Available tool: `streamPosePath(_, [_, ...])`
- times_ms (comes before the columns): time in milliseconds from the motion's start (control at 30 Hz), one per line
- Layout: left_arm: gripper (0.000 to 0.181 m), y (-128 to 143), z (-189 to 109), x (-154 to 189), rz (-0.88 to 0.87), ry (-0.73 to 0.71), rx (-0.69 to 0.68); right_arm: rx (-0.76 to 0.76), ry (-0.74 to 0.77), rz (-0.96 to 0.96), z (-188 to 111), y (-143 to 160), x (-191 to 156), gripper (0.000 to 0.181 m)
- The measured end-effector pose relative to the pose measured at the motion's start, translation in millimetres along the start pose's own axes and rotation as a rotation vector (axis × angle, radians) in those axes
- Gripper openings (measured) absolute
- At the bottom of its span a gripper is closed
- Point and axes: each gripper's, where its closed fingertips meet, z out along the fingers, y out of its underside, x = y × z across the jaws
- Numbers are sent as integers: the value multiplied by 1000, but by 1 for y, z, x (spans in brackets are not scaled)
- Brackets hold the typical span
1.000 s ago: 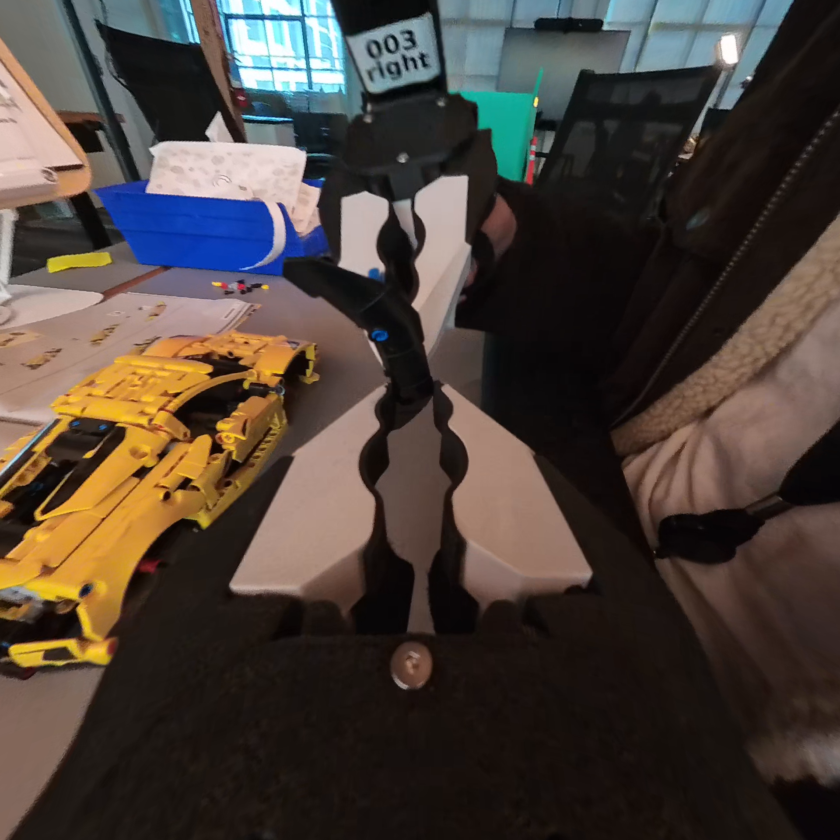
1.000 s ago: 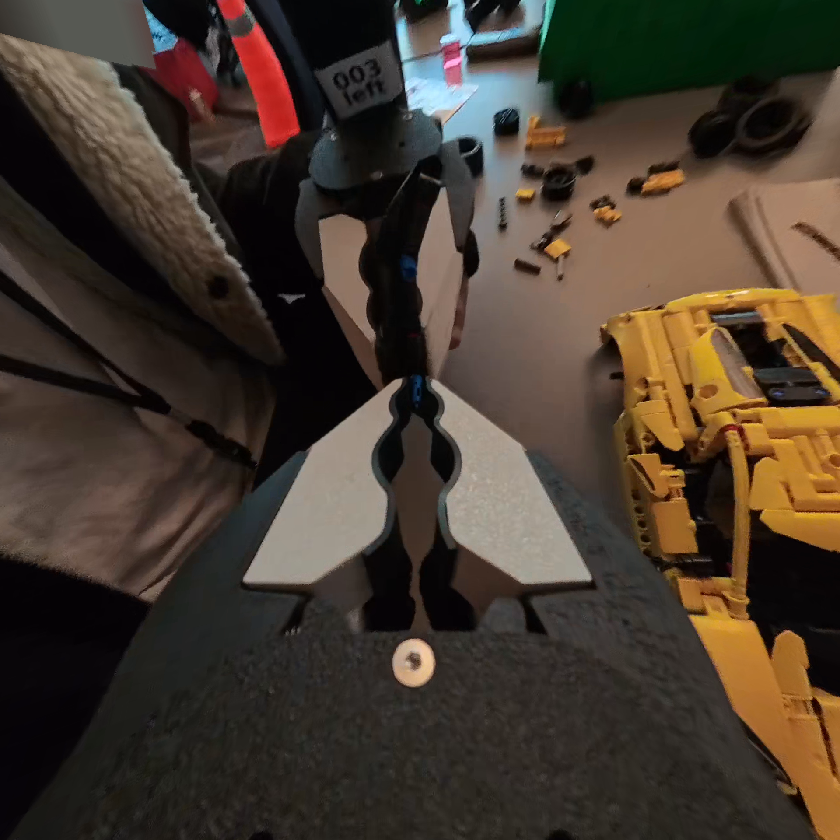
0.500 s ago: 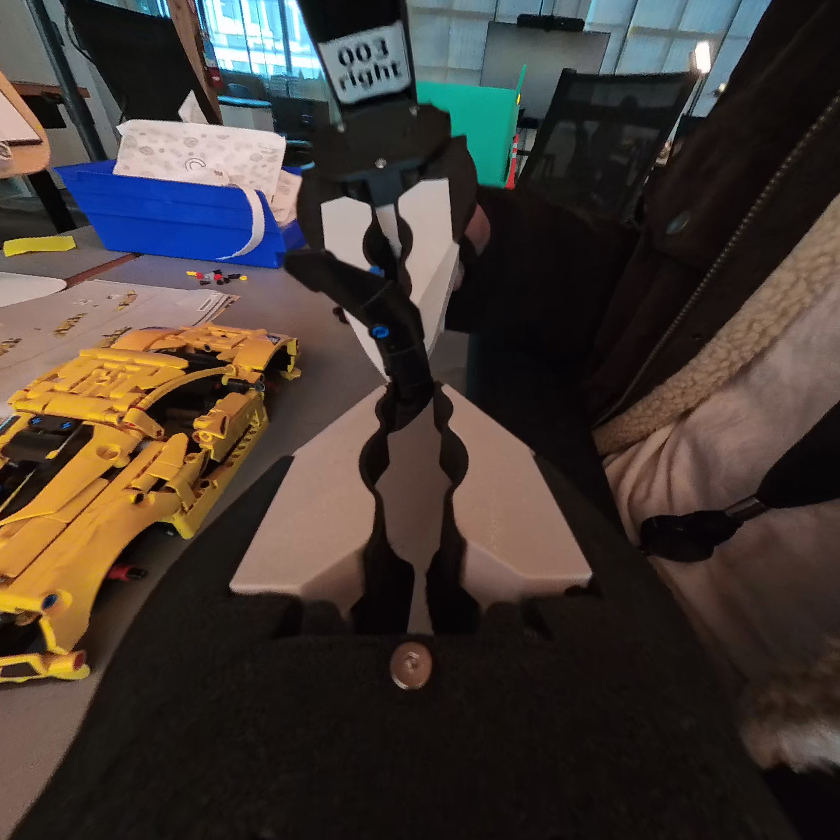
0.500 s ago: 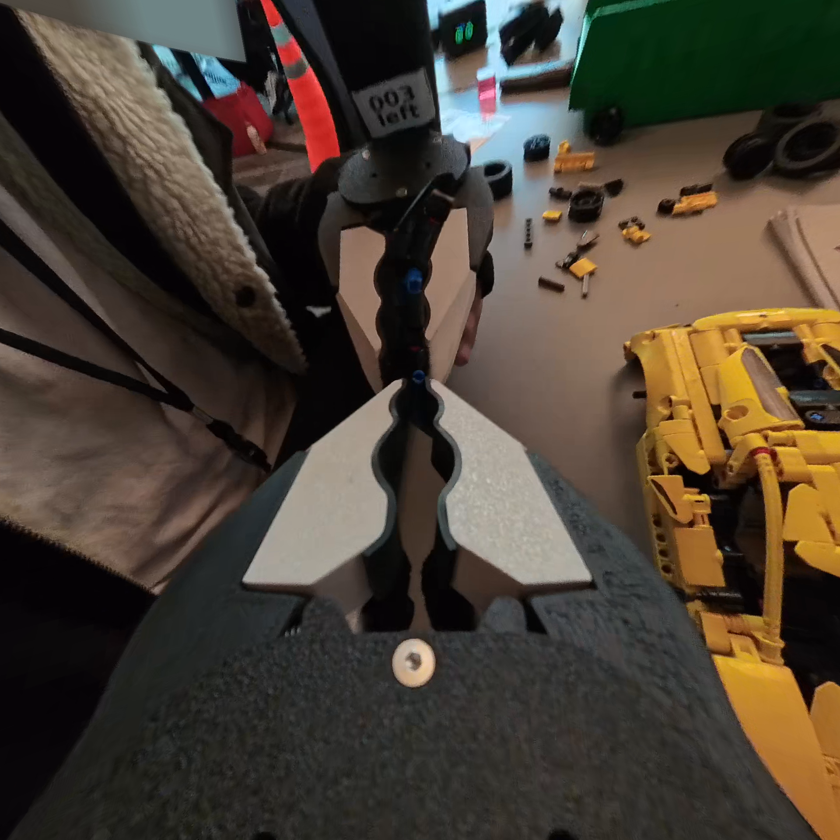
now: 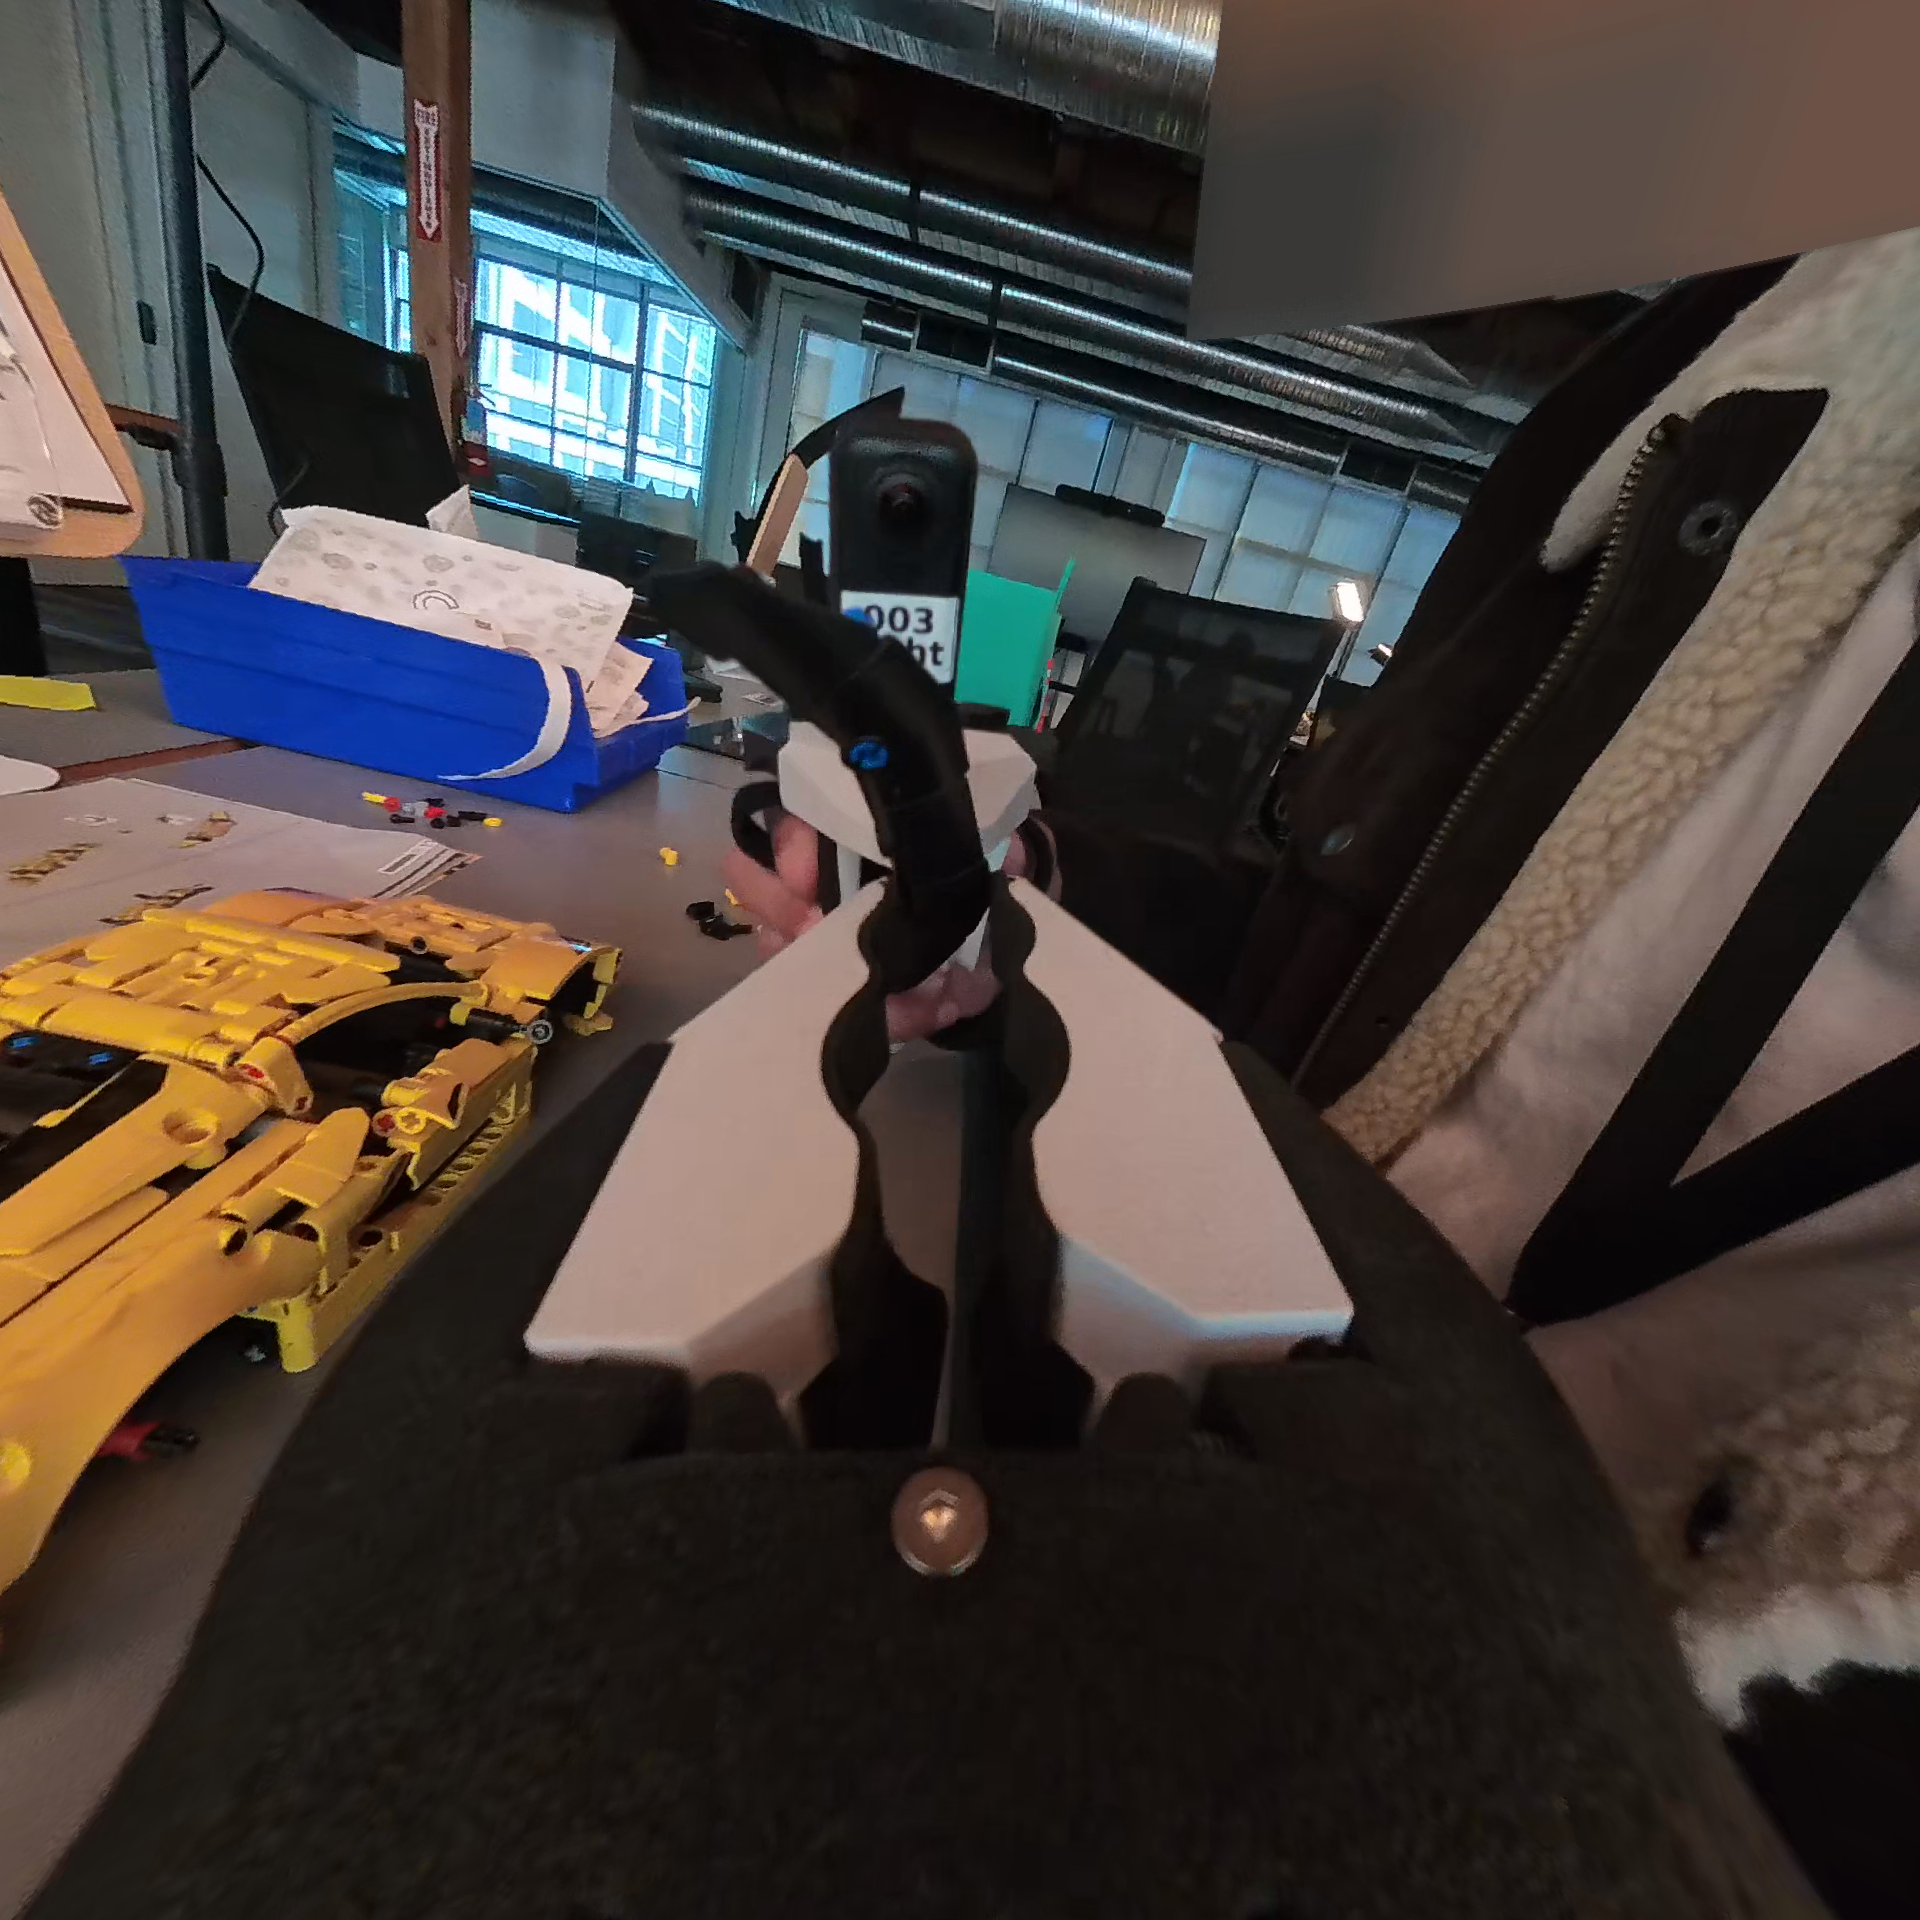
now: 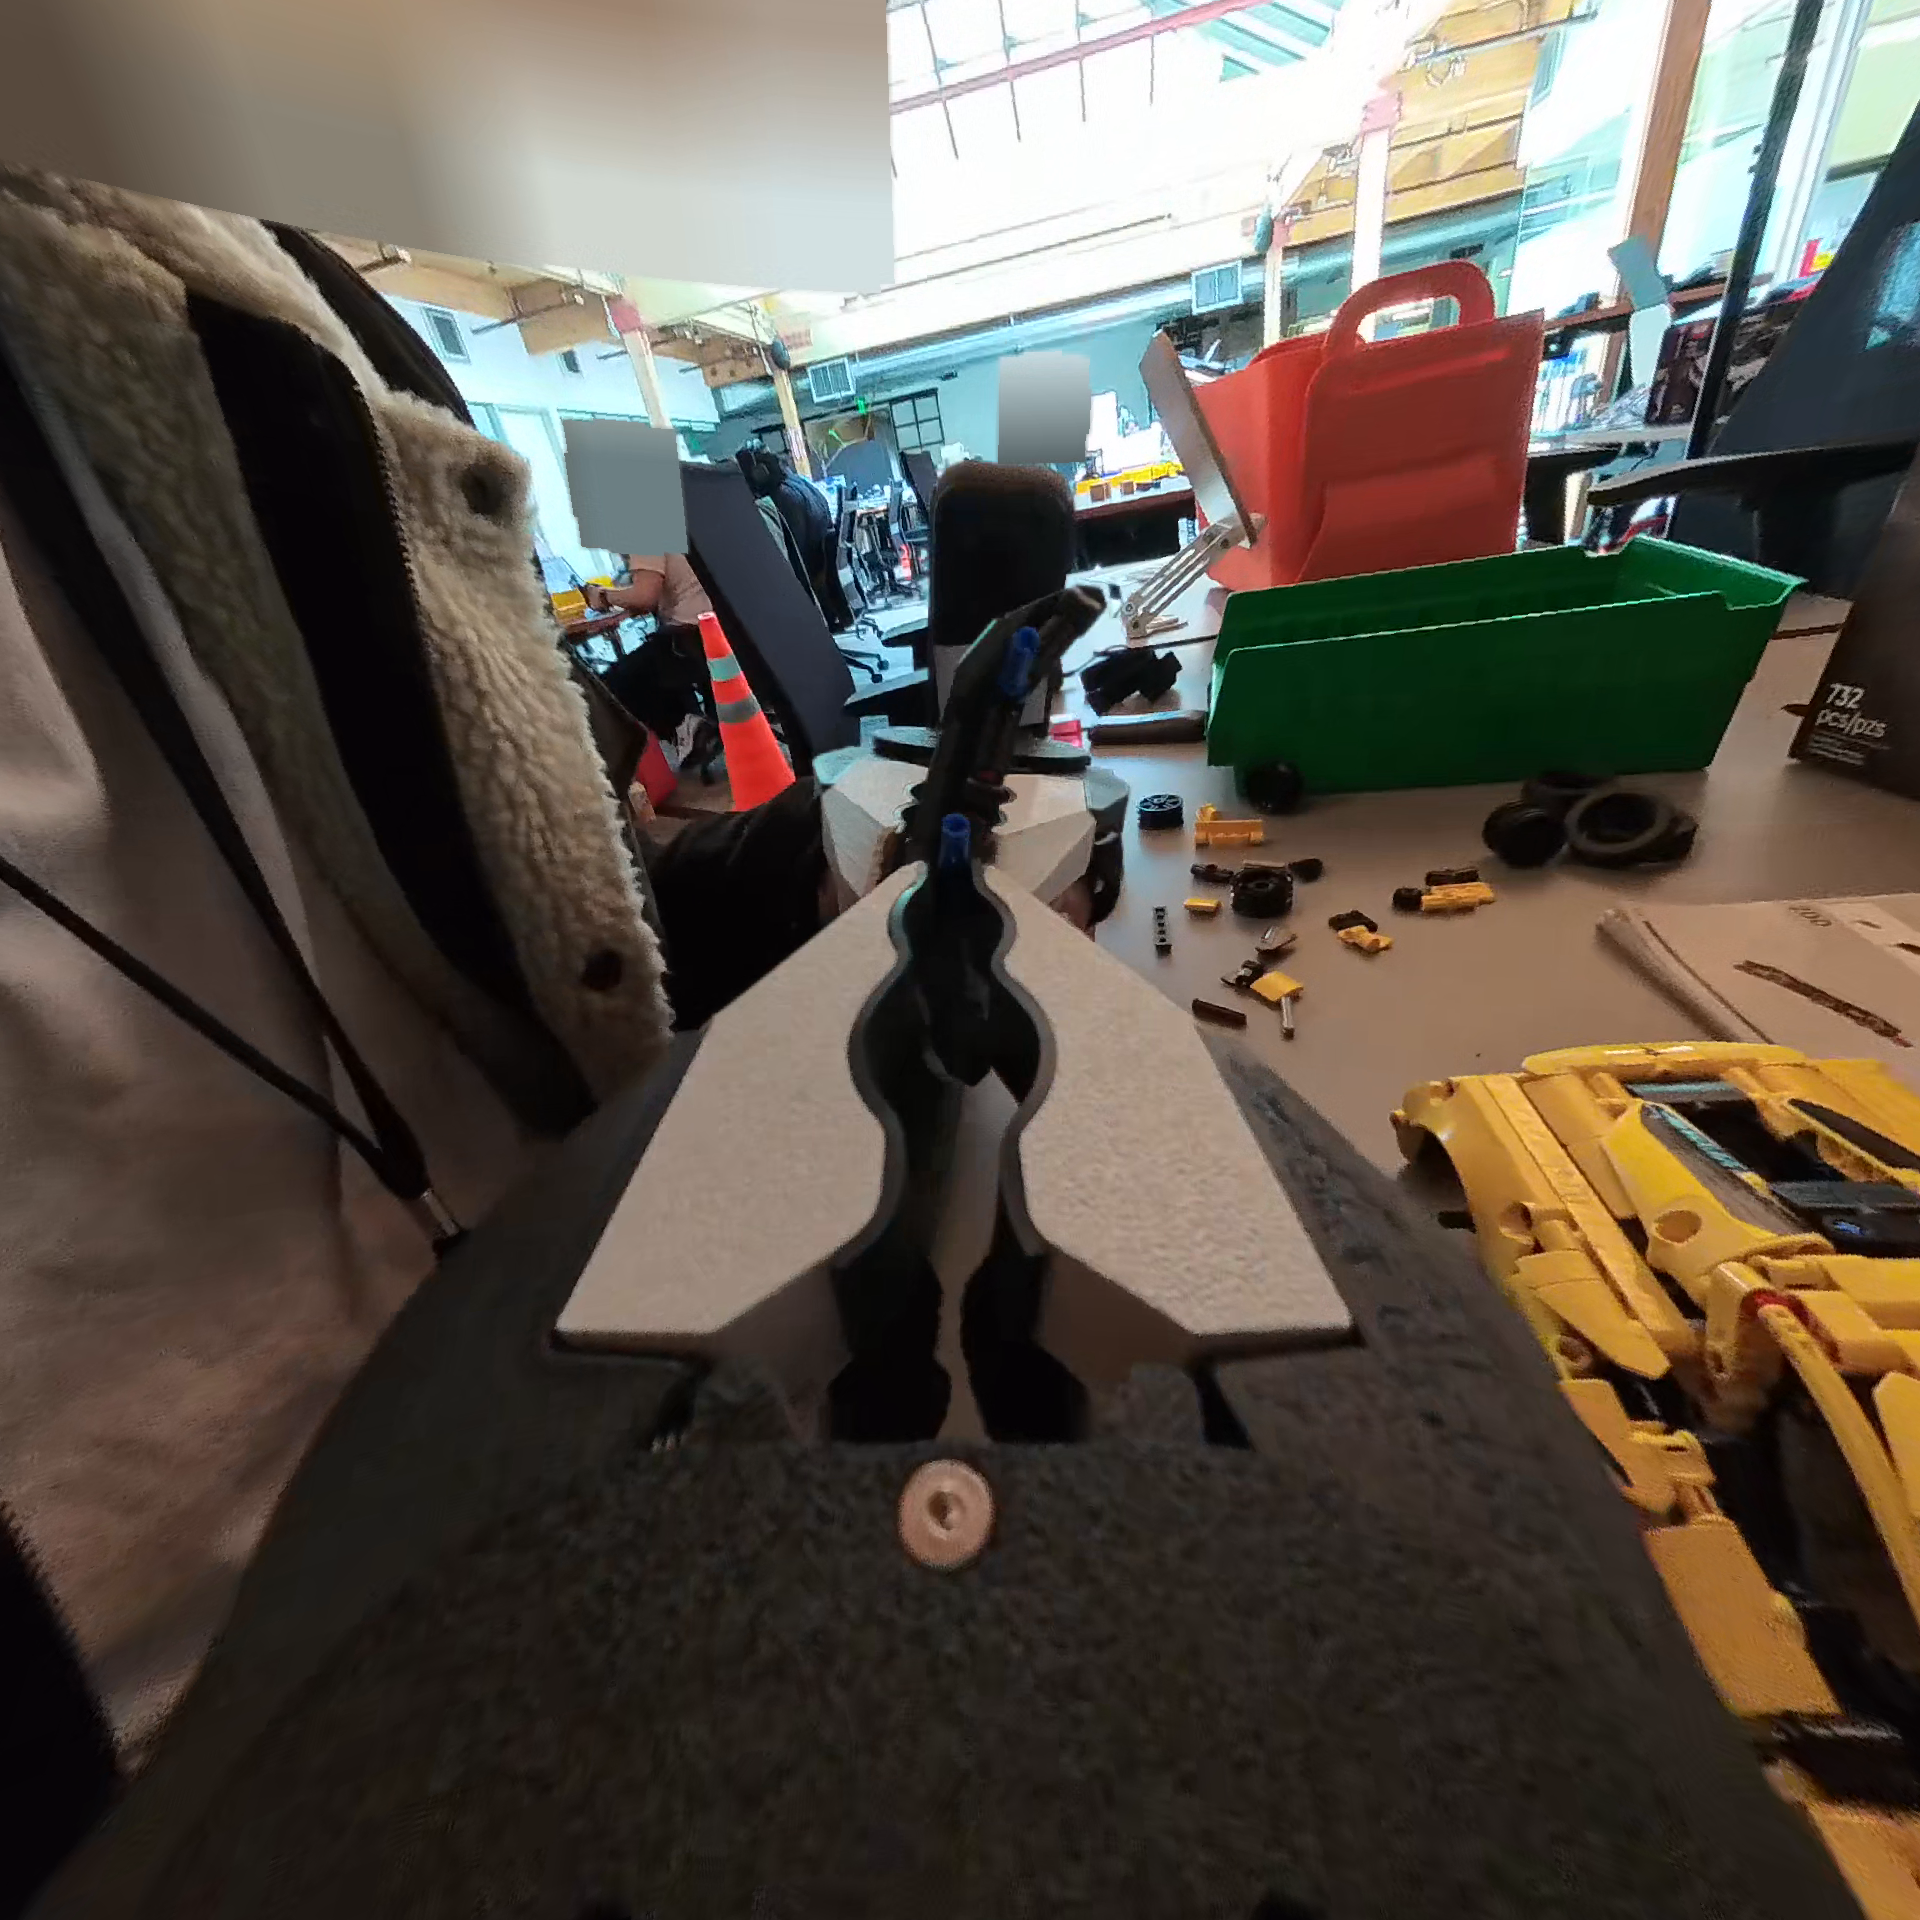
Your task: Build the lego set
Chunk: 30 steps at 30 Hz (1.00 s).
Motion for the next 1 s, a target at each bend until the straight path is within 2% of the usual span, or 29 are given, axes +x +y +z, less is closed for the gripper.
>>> streamPosePath(67, [16,0,0,0,-25,11,4,-2,0,3,0,1,0,5])
streamPosePath(200, [16,-7,-1,3,-32,29,49,103,-44,81,0,-7,-2,5])
streamPosePath(667, [16,-13,-6,-2,-113,50,95,141,2,88,6,-9,4,6])
streamPosePath(1000, [15,-27,-8,-3,-322,145,259,237,23,98,8,-20,6,5])
